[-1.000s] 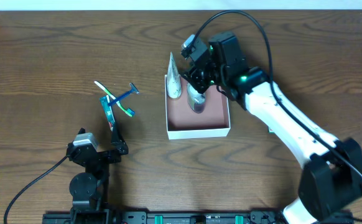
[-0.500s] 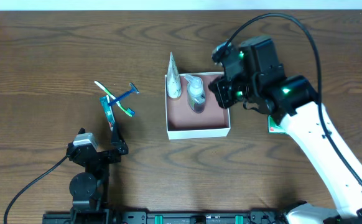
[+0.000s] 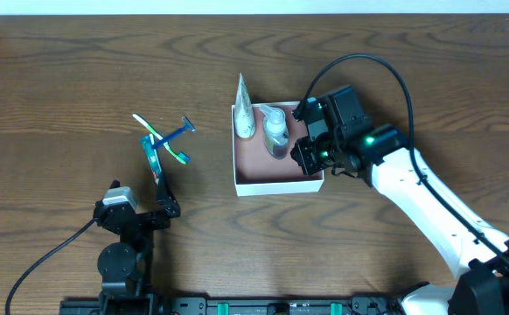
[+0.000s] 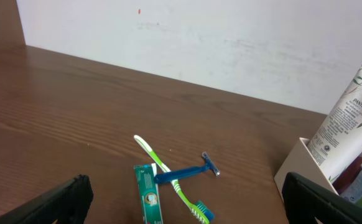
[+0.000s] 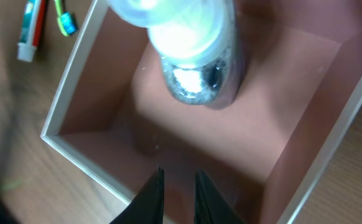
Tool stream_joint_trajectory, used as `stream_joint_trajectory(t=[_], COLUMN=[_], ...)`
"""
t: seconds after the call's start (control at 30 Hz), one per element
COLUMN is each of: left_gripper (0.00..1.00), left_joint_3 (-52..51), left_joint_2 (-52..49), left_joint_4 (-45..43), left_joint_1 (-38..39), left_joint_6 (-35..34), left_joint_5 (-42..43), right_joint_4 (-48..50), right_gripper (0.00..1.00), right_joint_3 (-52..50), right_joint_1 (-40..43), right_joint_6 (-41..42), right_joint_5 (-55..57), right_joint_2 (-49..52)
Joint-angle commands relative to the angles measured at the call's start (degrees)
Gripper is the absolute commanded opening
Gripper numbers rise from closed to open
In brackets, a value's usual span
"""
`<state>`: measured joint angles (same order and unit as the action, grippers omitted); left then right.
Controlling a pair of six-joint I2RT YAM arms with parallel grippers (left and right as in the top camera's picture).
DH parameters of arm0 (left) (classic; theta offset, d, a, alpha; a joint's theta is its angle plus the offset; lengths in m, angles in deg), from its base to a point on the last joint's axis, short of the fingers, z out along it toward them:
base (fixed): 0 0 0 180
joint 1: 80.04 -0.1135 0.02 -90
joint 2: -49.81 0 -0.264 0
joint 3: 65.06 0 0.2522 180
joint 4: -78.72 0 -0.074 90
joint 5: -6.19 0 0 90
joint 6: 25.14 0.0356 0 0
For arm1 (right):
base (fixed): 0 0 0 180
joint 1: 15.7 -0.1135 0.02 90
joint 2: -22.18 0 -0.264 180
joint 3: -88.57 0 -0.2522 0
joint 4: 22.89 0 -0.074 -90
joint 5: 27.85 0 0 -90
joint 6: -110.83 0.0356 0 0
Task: Pack container
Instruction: 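Push the soap bottle into place beside the tube and release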
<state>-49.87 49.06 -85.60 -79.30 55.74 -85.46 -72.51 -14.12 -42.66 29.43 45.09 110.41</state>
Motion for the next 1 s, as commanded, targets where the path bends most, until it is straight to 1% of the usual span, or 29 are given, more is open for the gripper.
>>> stream_joint_trajectory(t=[0.0, 0.33, 0.63, 0.8, 0.97], left_gripper=[0.98, 0.98, 0.98, 0.98, 0.98], left_joint_3=[-1.2, -1.2, -1.2, -1.2, -1.2], left_joint_2=[0.04, 0.04, 0.04, 0.04, 0.04], left_joint_4=[2.1, 2.1, 2.1, 2.1, 2.12], left_joint_1=[-0.35, -0.35, -0.35, -0.35, -0.35], left_joint_6=[0.52, 0.52, 0.52, 0.52, 0.52], left_joint_5=[-0.44, -0.44, -0.44, -0.44, -0.44], right_joint_4=[4.33, 16.57, 22.8, 24.48, 27.65], right_gripper=[0.18, 0.22, 0.22, 0.22, 0.25], right_joint_3=[-3.48, -9.38, -9.4, -9.4, -9.4], right_joint_1=[-0.26, -0.22, -0.22, -0.22, -0.22], right_joint_6=[0.59, 0.59, 0.83, 0.81, 1.25], right_joint_5=[0.83, 1.86, 1.6, 1.62, 1.62], right_joint_2=[-0.04, 2.54, 9.25, 9.66, 9.66])
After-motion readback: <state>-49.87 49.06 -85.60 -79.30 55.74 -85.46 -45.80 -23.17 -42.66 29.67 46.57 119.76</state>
